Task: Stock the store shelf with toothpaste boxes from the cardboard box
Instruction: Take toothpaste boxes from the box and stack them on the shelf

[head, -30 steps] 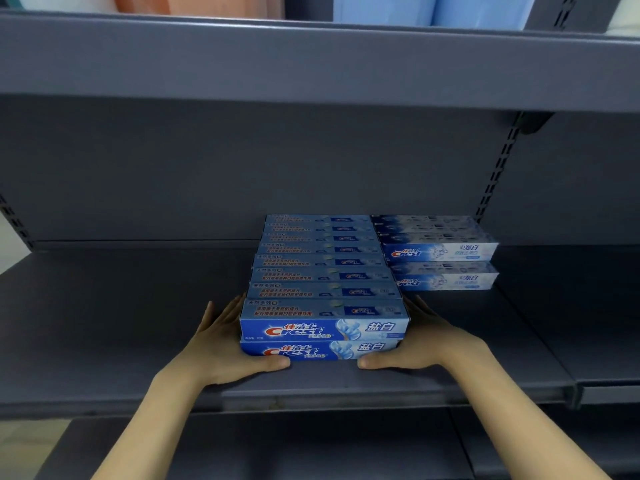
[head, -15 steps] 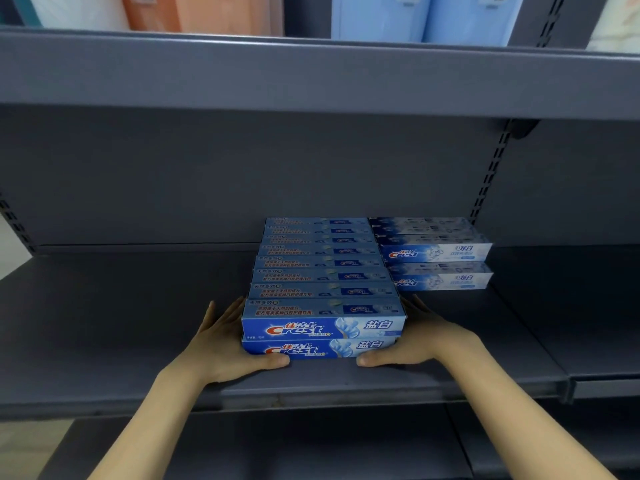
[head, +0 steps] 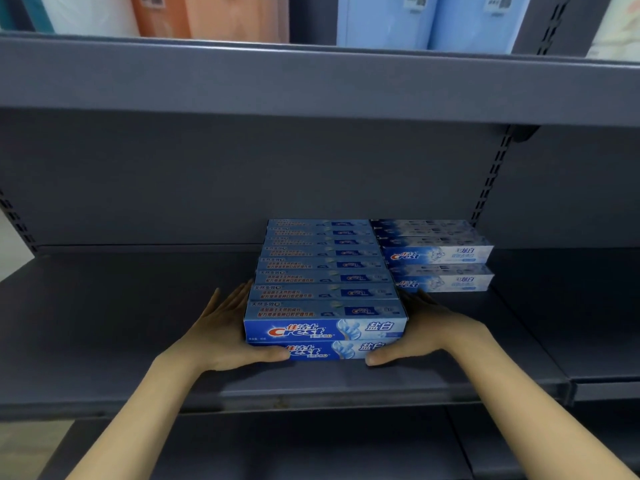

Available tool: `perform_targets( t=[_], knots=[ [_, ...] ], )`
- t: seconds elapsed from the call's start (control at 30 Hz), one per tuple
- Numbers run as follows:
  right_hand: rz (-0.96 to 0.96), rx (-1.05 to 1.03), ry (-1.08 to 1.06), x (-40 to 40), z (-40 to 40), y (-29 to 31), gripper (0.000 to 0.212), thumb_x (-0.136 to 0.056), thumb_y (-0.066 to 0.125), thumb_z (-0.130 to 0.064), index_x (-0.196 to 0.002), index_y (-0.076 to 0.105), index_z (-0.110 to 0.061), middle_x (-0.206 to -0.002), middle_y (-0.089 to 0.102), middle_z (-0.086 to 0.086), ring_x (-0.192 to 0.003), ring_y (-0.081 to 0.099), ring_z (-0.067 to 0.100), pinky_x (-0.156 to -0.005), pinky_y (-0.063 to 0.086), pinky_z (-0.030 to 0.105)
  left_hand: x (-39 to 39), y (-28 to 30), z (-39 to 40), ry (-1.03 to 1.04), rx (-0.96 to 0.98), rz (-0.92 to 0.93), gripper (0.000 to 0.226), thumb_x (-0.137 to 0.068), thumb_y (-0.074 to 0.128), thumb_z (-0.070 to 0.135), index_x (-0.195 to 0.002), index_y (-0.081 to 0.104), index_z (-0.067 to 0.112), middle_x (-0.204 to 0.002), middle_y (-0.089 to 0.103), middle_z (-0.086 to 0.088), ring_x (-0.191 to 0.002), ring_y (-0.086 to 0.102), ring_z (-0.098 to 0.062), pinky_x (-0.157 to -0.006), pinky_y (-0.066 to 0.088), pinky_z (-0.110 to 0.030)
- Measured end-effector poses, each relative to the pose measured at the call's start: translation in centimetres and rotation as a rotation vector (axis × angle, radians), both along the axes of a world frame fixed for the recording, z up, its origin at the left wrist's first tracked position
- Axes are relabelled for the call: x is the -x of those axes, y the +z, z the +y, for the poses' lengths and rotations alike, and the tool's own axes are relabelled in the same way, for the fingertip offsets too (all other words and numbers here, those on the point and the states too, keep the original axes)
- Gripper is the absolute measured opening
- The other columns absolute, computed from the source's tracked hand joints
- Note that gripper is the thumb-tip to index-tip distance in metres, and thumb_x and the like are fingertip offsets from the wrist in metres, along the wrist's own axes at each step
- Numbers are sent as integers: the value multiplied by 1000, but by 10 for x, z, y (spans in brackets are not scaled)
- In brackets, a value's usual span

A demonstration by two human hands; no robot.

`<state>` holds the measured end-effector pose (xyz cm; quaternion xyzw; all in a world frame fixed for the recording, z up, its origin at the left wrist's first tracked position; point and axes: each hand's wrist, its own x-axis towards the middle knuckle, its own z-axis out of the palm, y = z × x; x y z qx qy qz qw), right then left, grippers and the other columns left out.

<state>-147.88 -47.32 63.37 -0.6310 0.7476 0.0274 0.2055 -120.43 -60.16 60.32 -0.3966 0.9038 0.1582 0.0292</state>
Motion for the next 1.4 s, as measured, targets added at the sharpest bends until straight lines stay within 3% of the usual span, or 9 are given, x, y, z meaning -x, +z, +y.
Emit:
perform_targets(
  t=[0.27,0.4,0.57,0.8,0.9,1.0,1.13,1.23,1.4],
  knots=[
    [42,-32,-10,-7,0,7,111,-67,68,-68,-150,2,-36,-159,4,-7,-146,0,15,-117,-6,32,2,0,3,7,-135,82,135,-28,23,104,-146,8,42,-156,3,15,-144,-6,-6,-113,-14,-34],
    [52,-30,-13,-6,2,8,110,-68,67,-68,-150,2,-35,-159,5,-7,-146,2,15,-118,-6,35,1,2,4,18,-135,51,138,-25,23,104,-147,2,41,-157,-2,13,-144,-11,-8,-112,-15,-34],
    [111,-7,3,4,-2,4,124,-60,66,-75,-151,-6,-31,-159,-6,-5,-146,-8,13,-117,-9,39,-1,6,3,32,-158,91,137,-28,31,101,-147,2,41,-157,-3,14,-144,-9,-6,-114,-14,-35],
    [124,7,24,5,-6,4,127,-59,70,-72,-151,-8,-32,-159,-12,-5,-145,-13,12,-118,-10,41,3,13,10,33,-234,165,135,-25,39,100,-144,14,42,-153,13,18,-143,4,-6,-119,-4,-38],
    [122,11,28,5,-6,5,127,-59,70,-72,-151,-8,-32,-159,-12,-6,-145,-13,12,-118,-11,41,3,13,11,50,-272,212,123,-24,45,97,-135,24,48,-147,24,19,-140,13,-7,-120,8,-42],
    [128,7,36,4,-5,6,125,-61,70,-70,-150,-9,-33,-158,-13,-6,-145,-14,12,-117,-12,41,3,6,5,64,-314,257,93,-33,59,90,-116,33,56,-136,40,21,-131,34,-5,-116,23,-44],
    [100,14,26,3,-4,6,126,-62,71,-68,-150,-10,-32,-158,-14,-5,-145,-14,11,-117,-12,40,3,-1,6,99,-407,391,85,-42,77,70,-117,44,50,-121,54,22,-117,50,-3,-106,41,-37],
    [69,21,17,1,-3,6,126,-63,73,-66,-150,-12,-30,-158,-14,-6,-145,-14,11,-115,-13,38,4,-2,10,142,-447,441,83,-33,77,69,-107,44,52,-118,54,23,-117,49,-3,-105,41,-34],
    [62,14,-9,-1,-1,6,129,-63,73,-65,-150,-15,-28,-158,-15,-6,-145,-14,12,-115,-13,38,3,-3,8,118,-446,407,86,-32,74,77,-108,41,56,-123,52,24,-122,46,-5,-112,32,-43]
  ],
)
